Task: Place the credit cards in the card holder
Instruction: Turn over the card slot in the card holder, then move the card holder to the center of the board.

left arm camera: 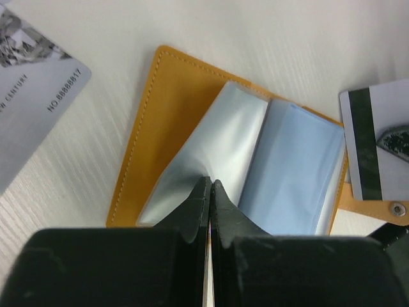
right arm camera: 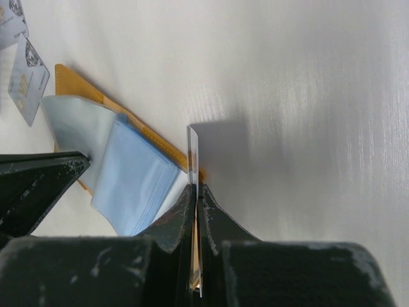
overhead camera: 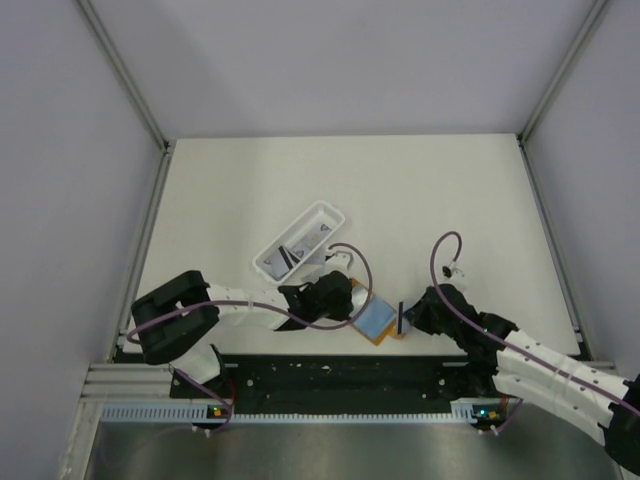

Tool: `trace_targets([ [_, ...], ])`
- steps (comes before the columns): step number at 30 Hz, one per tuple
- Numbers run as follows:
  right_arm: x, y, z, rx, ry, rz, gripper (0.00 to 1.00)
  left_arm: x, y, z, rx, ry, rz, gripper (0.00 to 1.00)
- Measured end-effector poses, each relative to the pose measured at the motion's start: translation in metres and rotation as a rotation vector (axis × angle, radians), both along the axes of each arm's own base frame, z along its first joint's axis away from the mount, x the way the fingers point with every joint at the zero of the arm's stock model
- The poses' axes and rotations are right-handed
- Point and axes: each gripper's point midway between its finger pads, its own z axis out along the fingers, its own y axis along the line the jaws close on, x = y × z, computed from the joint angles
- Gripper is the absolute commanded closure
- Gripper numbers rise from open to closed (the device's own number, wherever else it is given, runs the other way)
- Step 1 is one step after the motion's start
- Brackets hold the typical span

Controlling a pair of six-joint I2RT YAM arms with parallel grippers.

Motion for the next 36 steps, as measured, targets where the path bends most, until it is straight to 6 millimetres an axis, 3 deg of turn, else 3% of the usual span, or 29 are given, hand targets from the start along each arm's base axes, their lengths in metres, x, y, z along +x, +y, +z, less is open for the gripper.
trace_targets([
  [12,0.021,0.006,0.007,-0.149,-0.036,0.113,1.0,-0.065,-0.015,-0.003,-0.086,0.063,-0.04,1.0],
  [17,0.029,0.009,0.01,-0.19,-0.052,0.19,1.0,-0.083,-0.021,-0.002,-0.105,0.097,-0.049,1.0],
  [22,0.032,0.014,0.021,-0.201,-0.083,0.255,1.0,-0.087,-0.017,-0.001,-0.071,0.105,-0.046,1.0],
  [30,0.033,0.035,0.074,-0.109,-0.114,0.305,1.0,-0.08,-0.016,0.01,0.0,0.076,-0.042,1.0],
  [36,0.01,0.032,0.062,-0.081,0.027,0.263,1.0,-0.078,-0.015,0.012,0.01,0.066,-0.039,1.0],
])
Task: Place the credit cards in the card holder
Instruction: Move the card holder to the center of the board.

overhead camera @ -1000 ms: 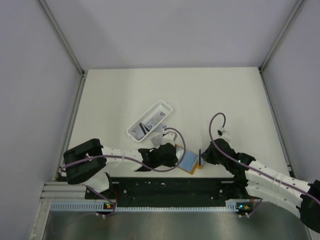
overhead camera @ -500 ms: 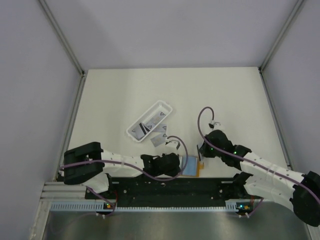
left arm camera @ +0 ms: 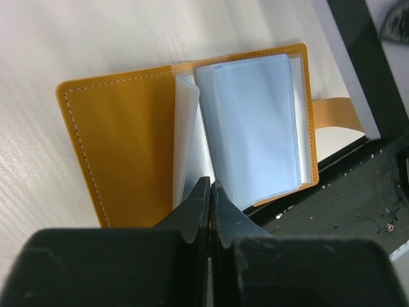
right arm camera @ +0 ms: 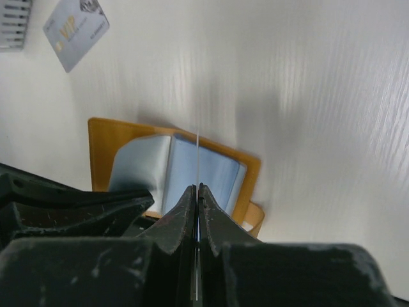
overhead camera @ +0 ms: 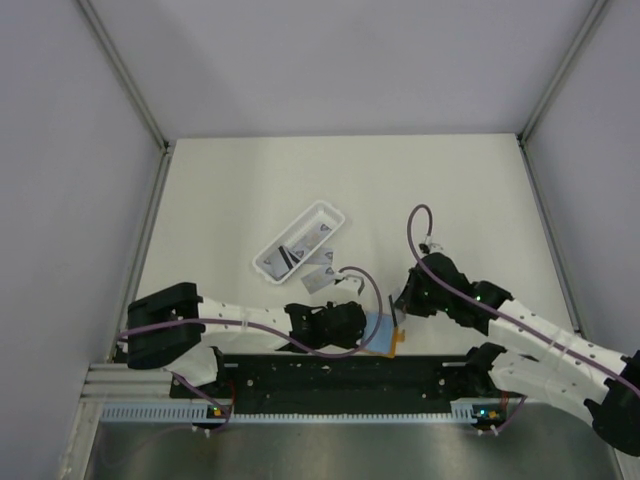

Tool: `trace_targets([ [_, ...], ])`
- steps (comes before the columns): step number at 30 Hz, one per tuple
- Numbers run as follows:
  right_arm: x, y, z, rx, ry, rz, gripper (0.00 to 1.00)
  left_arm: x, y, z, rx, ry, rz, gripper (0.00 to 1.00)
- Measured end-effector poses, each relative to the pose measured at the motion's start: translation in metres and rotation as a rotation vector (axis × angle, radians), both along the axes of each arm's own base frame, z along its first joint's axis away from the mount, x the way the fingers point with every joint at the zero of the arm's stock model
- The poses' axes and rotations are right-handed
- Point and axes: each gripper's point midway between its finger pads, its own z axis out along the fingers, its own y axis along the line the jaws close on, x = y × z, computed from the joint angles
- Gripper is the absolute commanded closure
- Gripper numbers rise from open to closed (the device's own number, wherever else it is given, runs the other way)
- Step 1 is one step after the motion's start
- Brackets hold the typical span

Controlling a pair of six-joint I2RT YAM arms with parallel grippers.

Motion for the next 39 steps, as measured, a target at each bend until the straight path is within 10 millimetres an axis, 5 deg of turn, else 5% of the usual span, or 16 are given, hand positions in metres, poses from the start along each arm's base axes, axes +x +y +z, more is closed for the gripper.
trace_targets([
  [8,-0.035,-0.009,-0.02,-0.016,0.115,-0.094,1.0,0.006,-0.008,0.019,-0.03,-0.033,-0.003,1.0],
  [20,-0.057,-0.017,-0.04,-0.041,0.125,-0.155,1.0,0.014,-0.035,0.05,-0.1,-0.109,-0.078,1.0],
  [28,-0.055,-0.02,-0.055,-0.031,0.11,-0.205,1.0,0.013,-0.035,0.023,-0.057,-0.085,-0.099,1.0],
  [33,-0.052,-0.016,-0.056,0.009,0.091,-0.214,1.0,0.006,0.001,-0.013,0.014,-0.042,-0.048,1.0],
  [39,-0.045,-0.009,-0.057,0.048,0.054,-0.209,1.0,0.007,0.005,-0.015,-0.021,-0.033,-0.009,1.0],
])
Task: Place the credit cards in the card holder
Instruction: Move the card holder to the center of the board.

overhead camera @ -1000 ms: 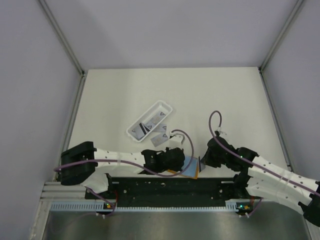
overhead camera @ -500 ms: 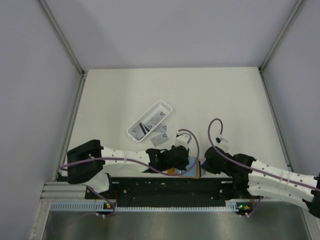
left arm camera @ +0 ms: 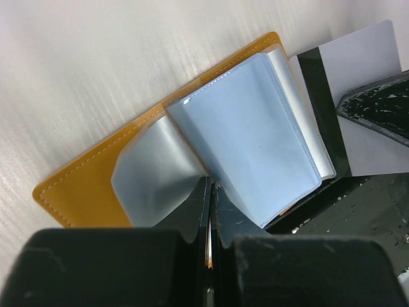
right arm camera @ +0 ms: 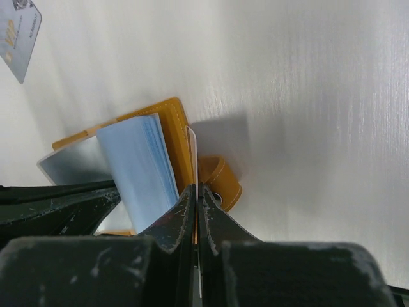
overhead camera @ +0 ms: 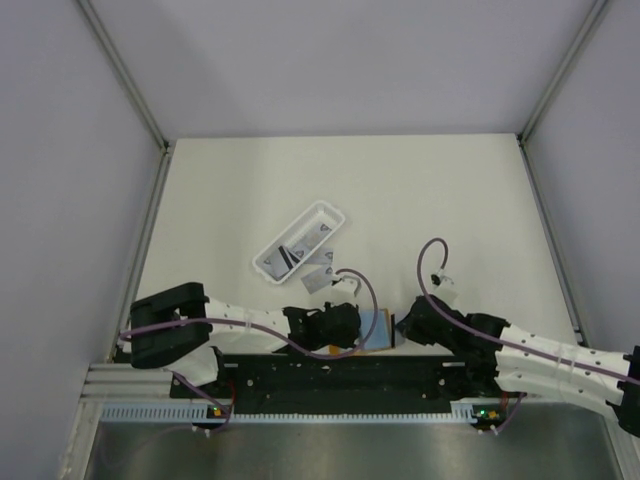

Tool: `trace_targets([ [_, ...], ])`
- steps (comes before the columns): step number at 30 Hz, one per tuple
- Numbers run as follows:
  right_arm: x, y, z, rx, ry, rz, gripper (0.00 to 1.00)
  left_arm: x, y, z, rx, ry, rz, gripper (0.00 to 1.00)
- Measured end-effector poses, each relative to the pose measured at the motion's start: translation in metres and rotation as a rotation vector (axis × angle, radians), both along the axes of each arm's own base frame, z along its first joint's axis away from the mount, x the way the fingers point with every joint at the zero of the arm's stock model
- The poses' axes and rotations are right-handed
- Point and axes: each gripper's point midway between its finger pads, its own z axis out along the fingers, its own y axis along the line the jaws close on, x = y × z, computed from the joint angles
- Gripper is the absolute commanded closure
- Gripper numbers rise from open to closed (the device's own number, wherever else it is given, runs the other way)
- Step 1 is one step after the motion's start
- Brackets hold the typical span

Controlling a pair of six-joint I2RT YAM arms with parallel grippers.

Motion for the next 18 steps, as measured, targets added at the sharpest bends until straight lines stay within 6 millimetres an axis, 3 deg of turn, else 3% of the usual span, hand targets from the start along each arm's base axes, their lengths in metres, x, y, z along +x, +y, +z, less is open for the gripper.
trace_targets([
  [8,0.019,0.003,0.0,-0.03,-0.094,-0.006,1.0,0.015,-0.006,0.0,-0.041,0.003,0.038,1.0],
  [14,0.047,-0.003,0.001,-0.072,-0.147,0.006,1.0,0.067,0.013,0.002,-0.048,-0.009,0.133,1.0],
  [18,0.067,-0.006,0.001,-0.107,-0.158,0.038,1.0,0.09,0.023,0.005,-0.028,-0.035,0.148,1.0],
])
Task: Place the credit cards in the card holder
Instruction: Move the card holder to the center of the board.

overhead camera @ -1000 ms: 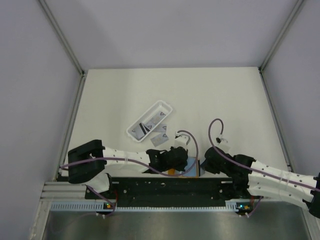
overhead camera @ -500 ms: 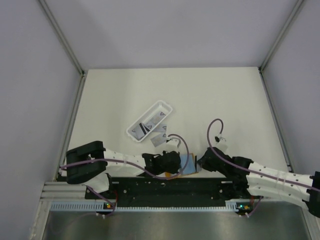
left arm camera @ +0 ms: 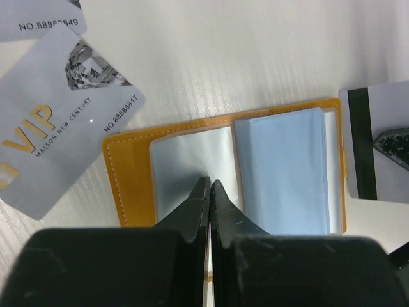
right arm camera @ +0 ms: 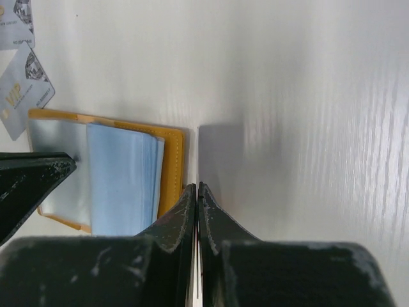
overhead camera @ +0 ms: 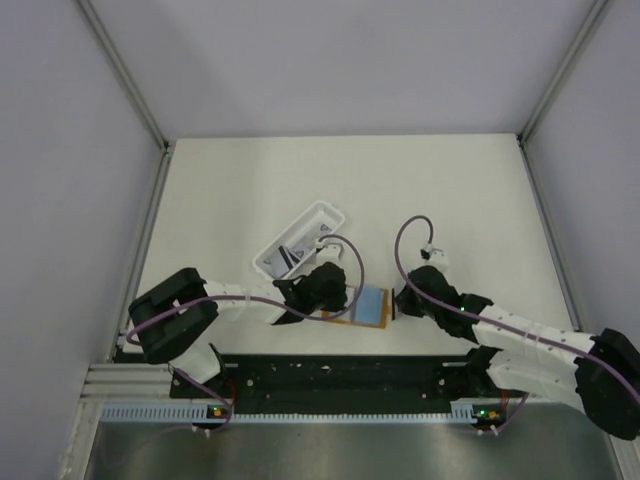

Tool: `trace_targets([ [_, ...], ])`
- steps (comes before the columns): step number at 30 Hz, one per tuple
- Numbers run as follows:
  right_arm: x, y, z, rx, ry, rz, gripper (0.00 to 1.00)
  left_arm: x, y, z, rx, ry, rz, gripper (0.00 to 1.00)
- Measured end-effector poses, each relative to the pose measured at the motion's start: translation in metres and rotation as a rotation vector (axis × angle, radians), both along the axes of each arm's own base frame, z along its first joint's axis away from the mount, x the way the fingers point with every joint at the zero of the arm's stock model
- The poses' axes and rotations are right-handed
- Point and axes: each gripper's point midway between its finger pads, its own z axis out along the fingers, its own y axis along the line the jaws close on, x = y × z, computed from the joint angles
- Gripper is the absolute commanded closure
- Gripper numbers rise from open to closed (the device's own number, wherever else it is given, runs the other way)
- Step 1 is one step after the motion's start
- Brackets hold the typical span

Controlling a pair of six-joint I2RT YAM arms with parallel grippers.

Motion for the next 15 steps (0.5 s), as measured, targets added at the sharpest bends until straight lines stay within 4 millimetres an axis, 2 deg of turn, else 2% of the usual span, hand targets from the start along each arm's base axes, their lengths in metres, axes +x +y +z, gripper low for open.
trace_targets([
  [9,0.027,0.012,0.007,-0.1,-0.025,0.118,1.0,0.002,0.004,0.0,0.046,-0.013,-0.036,1.0],
  [12,0.031,0.011,0.017,-0.12,-0.042,0.136,1.0,0.0,0.01,0.005,0.063,-0.013,-0.037,1.0],
  [15,0.035,0.014,0.035,-0.118,-0.073,0.149,1.0,0.001,0.014,0.019,0.062,-0.034,-0.035,1.0],
])
